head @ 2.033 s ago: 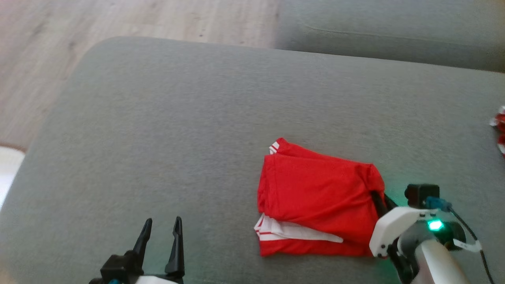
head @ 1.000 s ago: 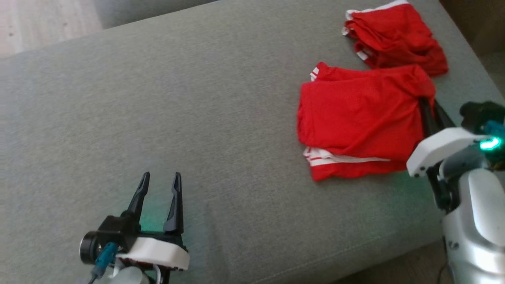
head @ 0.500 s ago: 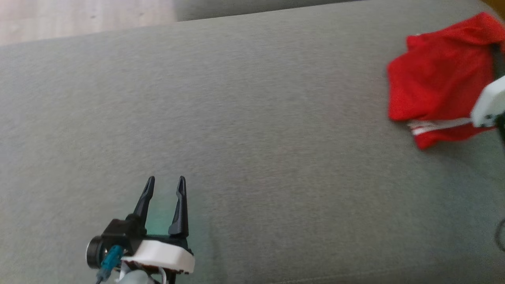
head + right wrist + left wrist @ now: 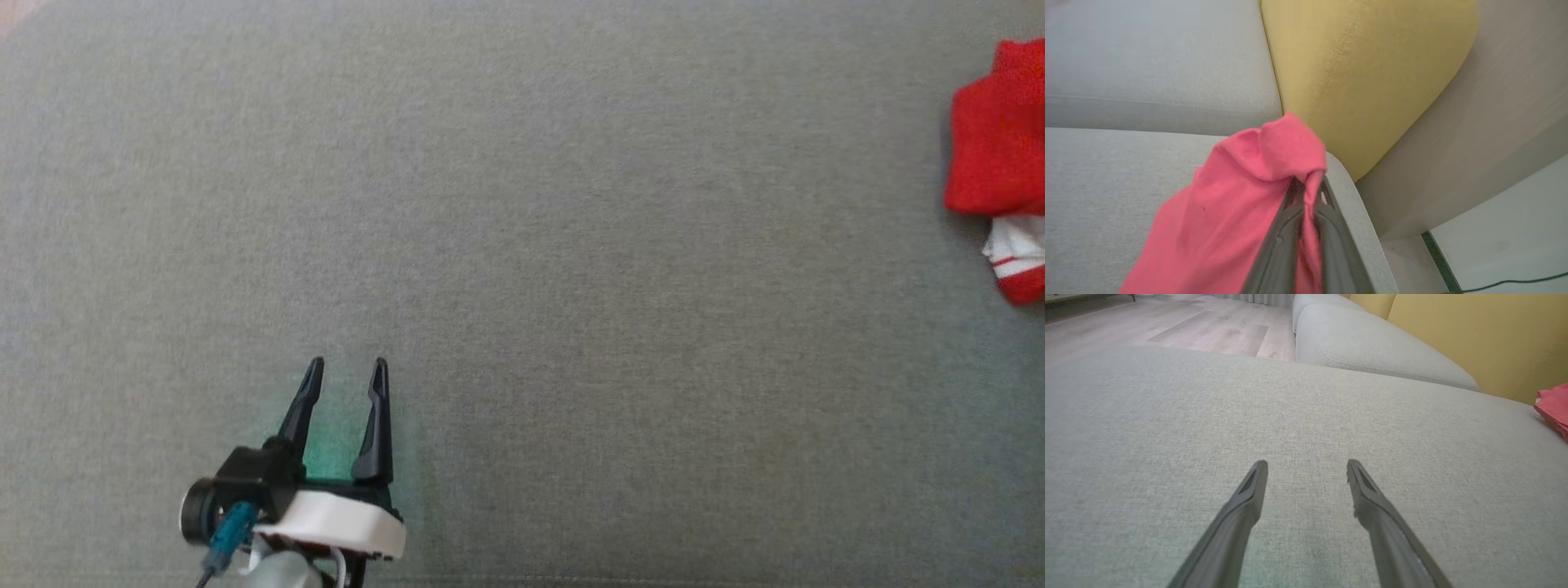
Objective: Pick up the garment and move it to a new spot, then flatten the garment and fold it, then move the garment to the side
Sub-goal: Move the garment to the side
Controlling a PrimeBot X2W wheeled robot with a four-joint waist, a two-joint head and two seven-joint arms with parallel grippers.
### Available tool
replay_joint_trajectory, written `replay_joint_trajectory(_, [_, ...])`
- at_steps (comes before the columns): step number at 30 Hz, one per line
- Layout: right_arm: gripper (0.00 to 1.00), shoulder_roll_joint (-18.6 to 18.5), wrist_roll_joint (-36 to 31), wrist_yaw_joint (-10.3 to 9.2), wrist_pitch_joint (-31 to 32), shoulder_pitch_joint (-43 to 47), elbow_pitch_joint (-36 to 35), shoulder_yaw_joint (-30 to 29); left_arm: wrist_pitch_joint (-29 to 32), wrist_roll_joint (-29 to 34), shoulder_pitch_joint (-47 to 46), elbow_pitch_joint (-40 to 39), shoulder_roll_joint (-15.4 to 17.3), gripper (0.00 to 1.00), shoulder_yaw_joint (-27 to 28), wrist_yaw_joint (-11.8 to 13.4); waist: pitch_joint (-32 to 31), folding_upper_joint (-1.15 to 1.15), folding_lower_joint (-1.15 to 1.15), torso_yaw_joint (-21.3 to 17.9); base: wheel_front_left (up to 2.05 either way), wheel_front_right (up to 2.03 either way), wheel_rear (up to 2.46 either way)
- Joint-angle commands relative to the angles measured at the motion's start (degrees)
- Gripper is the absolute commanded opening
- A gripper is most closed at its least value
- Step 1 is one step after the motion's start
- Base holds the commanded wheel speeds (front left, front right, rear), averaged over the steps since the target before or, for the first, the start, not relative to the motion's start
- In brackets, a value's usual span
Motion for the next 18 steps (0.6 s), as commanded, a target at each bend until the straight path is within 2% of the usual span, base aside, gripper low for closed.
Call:
replay_joint_trajectory(1, [0.00, -2.76, -0.67, 0.37, -0.20, -1.01, -1.49, -0.56, -0.67, 0.77, -2.22, -1.56, 0.31, 1.00, 2.15, -0.31, 1.24, 0.00, 0.00, 1.00, 0.00, 0.00, 0.00])
replay_joint_trajectory(4, [0.00, -4.00, -3.11, 0.37, -1.24, -0.61, 0.00, -3.04, -0.67, 1.00, -2.49, -1.66, 0.41, 1.00, 2.14, -0.32, 2.18, 0.00, 0.00, 1.22, 0.00, 0.00, 0.00])
replay_joint_trajectory(5, [0.44, -4.42, -4.46, 0.37, -1.72, -0.41, 0.42, -3.36, -0.68, 1.06, -2.55, -1.68, 0.44, 1.00, 2.13, -0.32, 2.37, 0.00, 0.00, 1.20, 0.00, 0.00, 0.00])
replay_joint_trajectory(6, [0.91, -4.78, -5.87, 0.37, -2.45, -0.27, 0.70, -3.59, -0.68, 1.12, -2.60, -1.68, 0.45, 1.00, 2.10, -0.31, 2.51, 0.00, 0.00, 1.16, 0.00, 0.00, 0.00])
replay_joint_trajectory(7, [1.00, -4.79, -6.91, 0.37, -3.15, -0.35, 1.00, -4.01, -0.68, 1.17, -2.65, -1.69, 0.45, 1.00, 2.07, -0.29, 2.64, 0.00, 0.00, 1.08, 0.00, 0.00, 0.00])
replay_joint_trajectory(12, [1.00, -2.02, -9.05, 0.37, -5.51, -1.71, 2.74, -5.76, -0.68, 1.27, -2.88, -1.49, 0.54, 1.00, 1.85, -0.29, 2.45, 0.00, 0.00, 0.23, 0.00, 0.00, 0.00])
replay_joint_trajectory(18, [1.00, 1.26, -9.81, 0.37, -7.44, -2.51, 2.90, -4.58, -0.48, 1.23, -2.65, -1.24, 0.83, 1.00, 1.58, -0.20, 0.76, 0.00, 0.00, -1.14, 0.00, 0.00, 0.00])
